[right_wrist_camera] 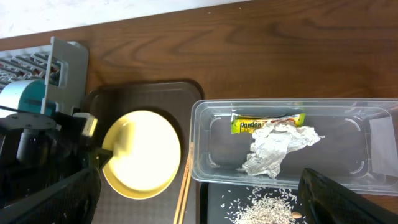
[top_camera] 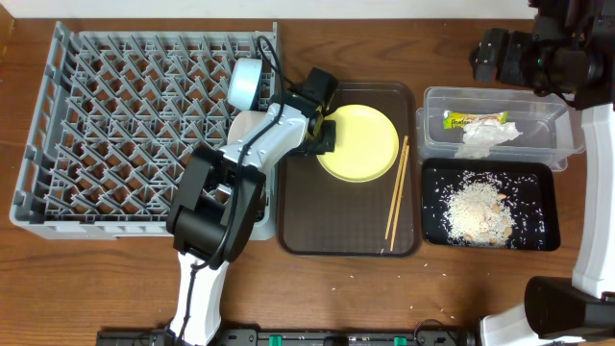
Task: Sort waste into correct bins and load items into the dishwasher
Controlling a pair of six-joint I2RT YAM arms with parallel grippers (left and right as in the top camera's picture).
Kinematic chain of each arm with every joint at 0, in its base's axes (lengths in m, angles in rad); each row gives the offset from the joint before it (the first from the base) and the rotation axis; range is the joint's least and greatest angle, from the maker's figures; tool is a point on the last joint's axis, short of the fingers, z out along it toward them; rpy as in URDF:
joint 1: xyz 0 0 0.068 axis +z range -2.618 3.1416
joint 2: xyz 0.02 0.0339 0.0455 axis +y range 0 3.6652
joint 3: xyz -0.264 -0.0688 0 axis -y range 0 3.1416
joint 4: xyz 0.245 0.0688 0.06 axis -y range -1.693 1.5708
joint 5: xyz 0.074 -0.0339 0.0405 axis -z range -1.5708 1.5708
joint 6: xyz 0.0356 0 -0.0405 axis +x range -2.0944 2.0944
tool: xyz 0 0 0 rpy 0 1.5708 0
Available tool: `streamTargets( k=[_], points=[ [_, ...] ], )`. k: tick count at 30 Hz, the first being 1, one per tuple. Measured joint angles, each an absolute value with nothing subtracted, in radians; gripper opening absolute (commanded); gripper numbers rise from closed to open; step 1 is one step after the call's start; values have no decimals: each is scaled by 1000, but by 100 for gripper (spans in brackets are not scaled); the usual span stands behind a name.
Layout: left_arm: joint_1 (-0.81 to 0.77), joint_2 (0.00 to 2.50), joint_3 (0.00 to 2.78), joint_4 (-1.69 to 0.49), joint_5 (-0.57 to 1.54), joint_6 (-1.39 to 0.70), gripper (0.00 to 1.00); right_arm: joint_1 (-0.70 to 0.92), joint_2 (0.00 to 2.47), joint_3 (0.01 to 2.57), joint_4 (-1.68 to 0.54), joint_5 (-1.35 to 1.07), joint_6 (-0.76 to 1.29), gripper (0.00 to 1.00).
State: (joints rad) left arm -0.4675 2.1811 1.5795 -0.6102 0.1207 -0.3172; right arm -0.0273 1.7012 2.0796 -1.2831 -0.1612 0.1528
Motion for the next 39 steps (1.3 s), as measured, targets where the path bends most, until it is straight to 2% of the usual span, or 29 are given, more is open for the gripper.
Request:
streamTargets(
  k=[12,22,26,27,28,29,31,39],
  points=[
    [-470,2164,1581,-611,98,-297,7,-27,1701,2080,-1283,-161,153,99],
    [-474,1904,1574,-633,-60,-278,7,-27,1701,2080,-1283,-161,153,99],
    [-479,1876,1574,-639,-78,-271,8,-27,1701,2080,-1283,-161,153,99],
    [-479,1878,1574,-642,-79,-269,11,-27,1701,2080,-1283,-161,153,99],
    [-479,1879,1574,-647,-79,-268,26,-27,1701,2080,-1283,-161,153,99],
    [-479,1879,1574,-658,-78,-264,34,-27,1701,2080,-1283,-161,153,99],
    [-479,1883,1574,-685,-68,-264,43,-27,1701,2080,-1283,-161,153,99],
    [-478,2016,1574,-695,93,-265,47,-27,1701,2080,-1283,-161,153,99]
  ],
)
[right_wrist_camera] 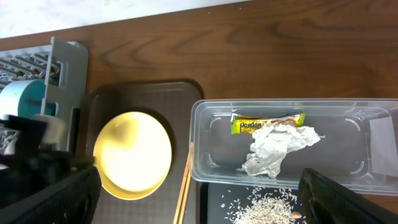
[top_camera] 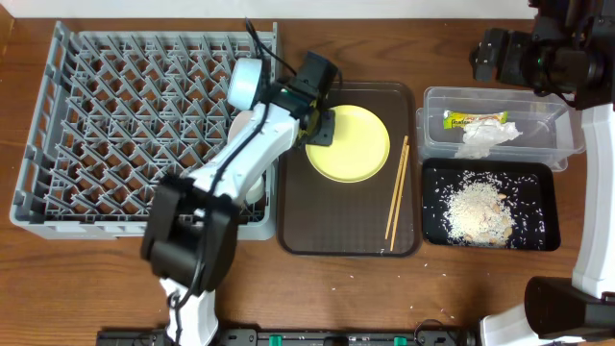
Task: Sort waste into correct bins and load items into the dishwasher
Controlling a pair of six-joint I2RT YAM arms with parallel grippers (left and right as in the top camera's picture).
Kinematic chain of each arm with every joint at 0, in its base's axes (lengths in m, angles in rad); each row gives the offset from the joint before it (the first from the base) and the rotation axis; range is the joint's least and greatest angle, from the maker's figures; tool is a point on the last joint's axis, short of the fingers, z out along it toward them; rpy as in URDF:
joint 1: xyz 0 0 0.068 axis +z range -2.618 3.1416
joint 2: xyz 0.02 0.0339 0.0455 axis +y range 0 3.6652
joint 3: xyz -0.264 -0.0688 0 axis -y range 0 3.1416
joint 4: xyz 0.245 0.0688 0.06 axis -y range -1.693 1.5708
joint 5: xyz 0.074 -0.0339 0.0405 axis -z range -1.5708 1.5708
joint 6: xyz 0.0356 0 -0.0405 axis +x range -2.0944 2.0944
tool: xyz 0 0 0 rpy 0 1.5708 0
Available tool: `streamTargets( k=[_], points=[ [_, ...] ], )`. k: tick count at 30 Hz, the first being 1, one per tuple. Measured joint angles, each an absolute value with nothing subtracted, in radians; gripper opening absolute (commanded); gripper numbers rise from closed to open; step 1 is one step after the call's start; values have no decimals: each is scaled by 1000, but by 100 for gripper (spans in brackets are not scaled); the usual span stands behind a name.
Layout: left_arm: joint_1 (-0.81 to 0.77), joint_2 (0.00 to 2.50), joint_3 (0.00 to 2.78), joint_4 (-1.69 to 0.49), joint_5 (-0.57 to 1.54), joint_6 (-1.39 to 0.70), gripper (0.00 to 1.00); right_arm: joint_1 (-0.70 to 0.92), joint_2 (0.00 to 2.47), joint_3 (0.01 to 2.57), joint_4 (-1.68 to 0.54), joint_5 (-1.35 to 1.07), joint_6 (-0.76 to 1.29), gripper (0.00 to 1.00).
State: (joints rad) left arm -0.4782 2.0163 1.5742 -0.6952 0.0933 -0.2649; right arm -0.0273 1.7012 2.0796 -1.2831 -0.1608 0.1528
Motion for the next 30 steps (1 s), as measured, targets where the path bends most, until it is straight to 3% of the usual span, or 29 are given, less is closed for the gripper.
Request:
streamTargets(
  k=[15,30],
  points=[
    [-396,2110,1574,-710,239,-265,52,-27,1701,2080,-1283,-161,153,99],
    [-395,2171,1576,-678,385,-265,52,-27,1701,2080,-1283,-161,153,99]
  ],
)
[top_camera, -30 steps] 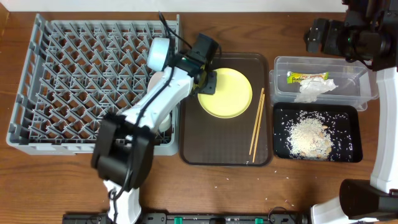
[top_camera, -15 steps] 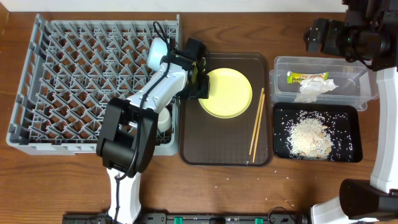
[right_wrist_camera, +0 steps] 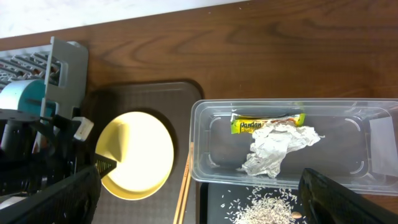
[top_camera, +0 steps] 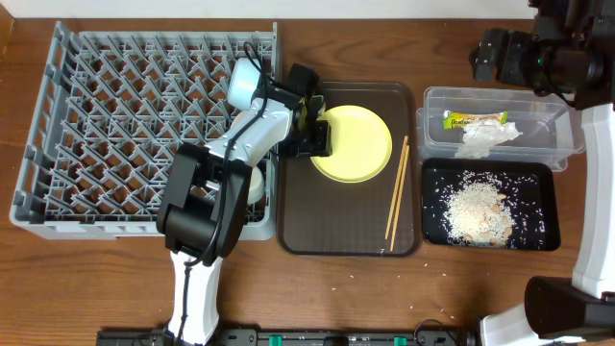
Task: Sort waste into correct bins and load items into the dishwasher
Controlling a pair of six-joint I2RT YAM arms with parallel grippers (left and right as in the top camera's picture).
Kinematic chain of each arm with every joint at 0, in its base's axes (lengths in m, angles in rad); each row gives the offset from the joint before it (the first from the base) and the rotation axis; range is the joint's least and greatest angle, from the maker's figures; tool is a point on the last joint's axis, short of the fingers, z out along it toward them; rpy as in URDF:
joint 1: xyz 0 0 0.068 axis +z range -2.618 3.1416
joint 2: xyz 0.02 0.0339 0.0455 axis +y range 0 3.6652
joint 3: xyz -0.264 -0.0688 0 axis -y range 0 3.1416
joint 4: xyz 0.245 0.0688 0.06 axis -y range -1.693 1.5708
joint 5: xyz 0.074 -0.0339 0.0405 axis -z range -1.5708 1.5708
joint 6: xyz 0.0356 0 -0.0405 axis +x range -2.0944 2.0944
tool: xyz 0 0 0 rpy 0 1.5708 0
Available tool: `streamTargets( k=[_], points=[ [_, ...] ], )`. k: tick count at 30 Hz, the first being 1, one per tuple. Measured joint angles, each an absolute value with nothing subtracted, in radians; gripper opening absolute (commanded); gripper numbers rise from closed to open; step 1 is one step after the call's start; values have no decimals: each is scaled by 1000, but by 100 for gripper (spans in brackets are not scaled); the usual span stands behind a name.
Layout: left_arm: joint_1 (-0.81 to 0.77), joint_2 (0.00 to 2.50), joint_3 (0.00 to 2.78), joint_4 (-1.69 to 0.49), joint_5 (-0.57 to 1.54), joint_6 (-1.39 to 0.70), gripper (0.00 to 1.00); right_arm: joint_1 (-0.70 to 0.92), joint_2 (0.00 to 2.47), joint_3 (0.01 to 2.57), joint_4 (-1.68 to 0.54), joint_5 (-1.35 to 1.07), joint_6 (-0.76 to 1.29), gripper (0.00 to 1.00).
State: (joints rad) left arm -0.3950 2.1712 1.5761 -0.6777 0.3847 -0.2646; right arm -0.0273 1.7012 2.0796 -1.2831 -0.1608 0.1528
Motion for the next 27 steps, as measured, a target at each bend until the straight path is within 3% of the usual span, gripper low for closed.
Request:
streamTargets(
  k=[2,4,10,21,27],
  points=[
    [-395,2172,1576,-674,394,-264,47,-27,1701,2080,-1283,-161,153,99],
    [-395,2173,1576,-671,398,-262,34,-27,1701,2080,-1283,-161,153,99],
    [-393,2209,1586,-629,443,-261,8,-27,1701,2080,-1283,-161,153,99],
    [-387,2220,1594,-625,465,-260,7,-27,1701,2080,-1283,-161,153,99],
    [-387,2130,1575,-654,289,-257,7,-27,1701,2080,-1283,-161,153,99]
  ],
)
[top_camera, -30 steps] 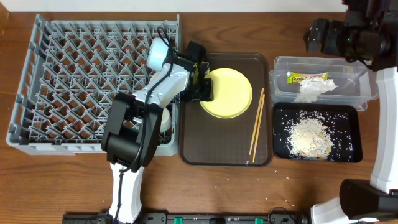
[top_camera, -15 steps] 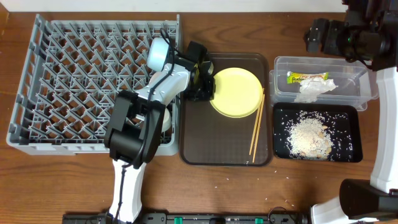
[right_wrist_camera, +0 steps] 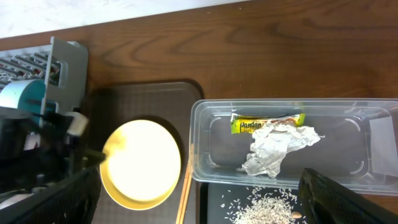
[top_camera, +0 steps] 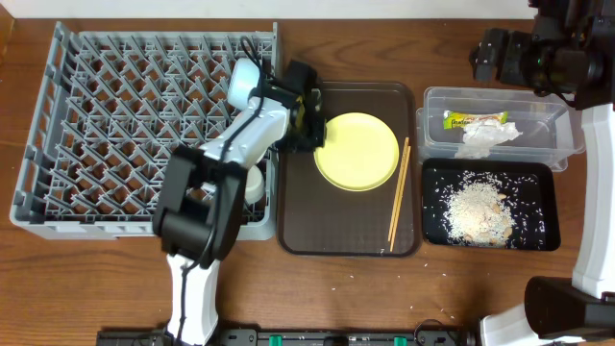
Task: Sort waste into correct bins and load items into the dishwasher
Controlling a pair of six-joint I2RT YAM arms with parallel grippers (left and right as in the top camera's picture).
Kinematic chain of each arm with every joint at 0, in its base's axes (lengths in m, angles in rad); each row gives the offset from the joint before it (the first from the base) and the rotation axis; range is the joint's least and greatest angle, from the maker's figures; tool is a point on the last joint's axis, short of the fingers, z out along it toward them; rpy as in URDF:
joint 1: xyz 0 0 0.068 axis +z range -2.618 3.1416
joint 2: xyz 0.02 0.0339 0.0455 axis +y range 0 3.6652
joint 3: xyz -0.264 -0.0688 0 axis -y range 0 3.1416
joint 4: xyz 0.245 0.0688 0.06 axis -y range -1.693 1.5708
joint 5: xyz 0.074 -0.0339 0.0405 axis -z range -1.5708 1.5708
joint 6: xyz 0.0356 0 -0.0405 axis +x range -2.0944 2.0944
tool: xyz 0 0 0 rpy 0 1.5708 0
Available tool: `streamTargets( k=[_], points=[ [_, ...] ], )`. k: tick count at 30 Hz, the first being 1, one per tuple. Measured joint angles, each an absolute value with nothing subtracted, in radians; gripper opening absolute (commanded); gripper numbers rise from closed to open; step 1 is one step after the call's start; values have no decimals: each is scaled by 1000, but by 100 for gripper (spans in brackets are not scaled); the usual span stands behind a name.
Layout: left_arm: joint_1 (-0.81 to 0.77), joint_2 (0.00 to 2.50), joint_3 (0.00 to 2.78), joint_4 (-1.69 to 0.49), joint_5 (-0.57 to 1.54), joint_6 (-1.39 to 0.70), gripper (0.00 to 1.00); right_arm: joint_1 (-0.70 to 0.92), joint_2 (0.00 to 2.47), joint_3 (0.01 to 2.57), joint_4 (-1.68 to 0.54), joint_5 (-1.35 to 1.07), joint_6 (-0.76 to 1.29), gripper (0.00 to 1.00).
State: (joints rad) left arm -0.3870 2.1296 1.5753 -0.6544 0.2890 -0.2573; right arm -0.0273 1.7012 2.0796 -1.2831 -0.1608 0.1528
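A yellow plate (top_camera: 357, 152) (right_wrist_camera: 142, 163) lies flat on the brown tray (top_camera: 346, 235), beside a pair of chopsticks (top_camera: 396, 194). My left gripper (top_camera: 309, 123) is at the plate's upper-left rim, next to the grey dish rack (top_camera: 135, 125). Its dark fingers (right_wrist_camera: 84, 155) reach the rim, but their grip is hidden. The right gripper (right_wrist_camera: 199, 202) hangs high over the bins with its jaws wide apart and nothing between them.
A clear bin (top_camera: 495, 130) at the right holds a snack wrapper (right_wrist_camera: 267, 122) and a crumpled tissue (right_wrist_camera: 277, 146). Below it, a black tray (top_camera: 488, 207) holds spilled rice. A white cup (top_camera: 252, 181) sits at the rack's right edge.
The plate, tilted up at its left rim before, now lies flat and a little farther right. The left gripper sits slightly higher on the rim. The right arm is unmoved.
The left gripper stayed at the plate's left rim throughout. The plate first sat mid-tray, then lay shifted left, then was tipped up at the rim. Now it lies flat toward the chopsticks. The right gripper held still and open above the bins.
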Motion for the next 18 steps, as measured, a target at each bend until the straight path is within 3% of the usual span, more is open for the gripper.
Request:
streamTargets(
  k=[9,13,18],
  points=[
    [-387,1858,1575,-660,11,-257,9,-27,1701,2080,-1283,-161,153,99],
    [-389,1881,1575,-698,-8,-257,42,-27,1701,2080,-1283,-161,153,99],
    [-429,1904,1575,-698,-3,-254,46,-27,1701,2080,-1283,-161,153,99]
  ],
)
